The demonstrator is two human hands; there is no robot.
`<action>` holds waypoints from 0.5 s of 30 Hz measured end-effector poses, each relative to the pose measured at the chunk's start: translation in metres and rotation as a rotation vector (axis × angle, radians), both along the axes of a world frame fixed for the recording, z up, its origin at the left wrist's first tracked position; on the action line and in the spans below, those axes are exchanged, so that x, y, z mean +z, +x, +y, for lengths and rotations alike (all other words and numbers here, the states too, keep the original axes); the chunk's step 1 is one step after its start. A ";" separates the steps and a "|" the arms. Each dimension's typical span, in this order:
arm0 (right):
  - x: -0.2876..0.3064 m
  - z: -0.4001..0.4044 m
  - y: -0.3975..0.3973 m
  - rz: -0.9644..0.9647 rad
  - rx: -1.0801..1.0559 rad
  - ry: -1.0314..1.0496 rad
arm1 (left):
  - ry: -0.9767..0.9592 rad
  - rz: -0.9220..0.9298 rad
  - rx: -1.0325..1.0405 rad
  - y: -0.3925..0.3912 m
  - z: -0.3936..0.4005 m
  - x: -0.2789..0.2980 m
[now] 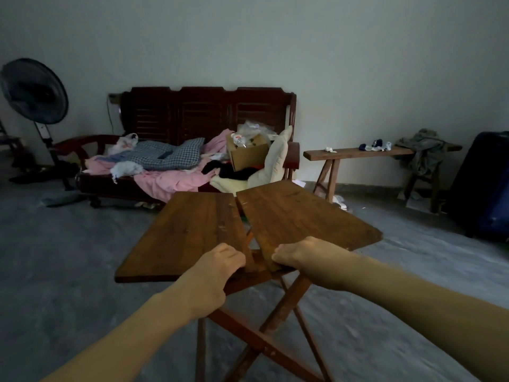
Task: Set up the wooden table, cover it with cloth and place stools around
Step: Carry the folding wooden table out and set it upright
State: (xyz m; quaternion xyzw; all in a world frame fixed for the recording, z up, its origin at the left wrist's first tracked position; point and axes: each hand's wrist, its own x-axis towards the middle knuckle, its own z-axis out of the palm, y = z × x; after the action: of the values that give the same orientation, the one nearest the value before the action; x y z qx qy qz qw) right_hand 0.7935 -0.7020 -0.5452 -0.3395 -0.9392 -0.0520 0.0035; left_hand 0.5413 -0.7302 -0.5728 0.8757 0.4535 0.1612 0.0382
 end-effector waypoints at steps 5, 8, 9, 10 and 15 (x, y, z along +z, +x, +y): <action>-0.026 -0.005 -0.003 0.048 -0.006 -0.094 | -0.110 -0.099 0.057 0.010 -0.009 -0.026; -0.038 0.000 0.002 0.072 -0.034 -0.087 | -0.122 -0.134 0.088 0.016 -0.009 -0.033; -0.040 0.000 0.002 0.078 -0.034 -0.083 | -0.117 -0.142 0.098 0.018 -0.009 -0.033; -0.041 0.000 0.001 0.084 -0.032 -0.082 | -0.119 -0.146 0.108 0.019 -0.010 -0.032; -0.049 -0.005 0.004 0.109 -0.028 -0.086 | -0.137 -0.108 0.102 0.022 -0.018 -0.032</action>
State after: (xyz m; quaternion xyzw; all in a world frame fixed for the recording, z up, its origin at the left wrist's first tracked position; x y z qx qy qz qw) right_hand 0.7972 -0.7071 -0.5946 -0.3547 -0.9342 0.0071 0.0392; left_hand 0.5630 -0.7483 -0.6049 0.8369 0.5047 0.1784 0.1140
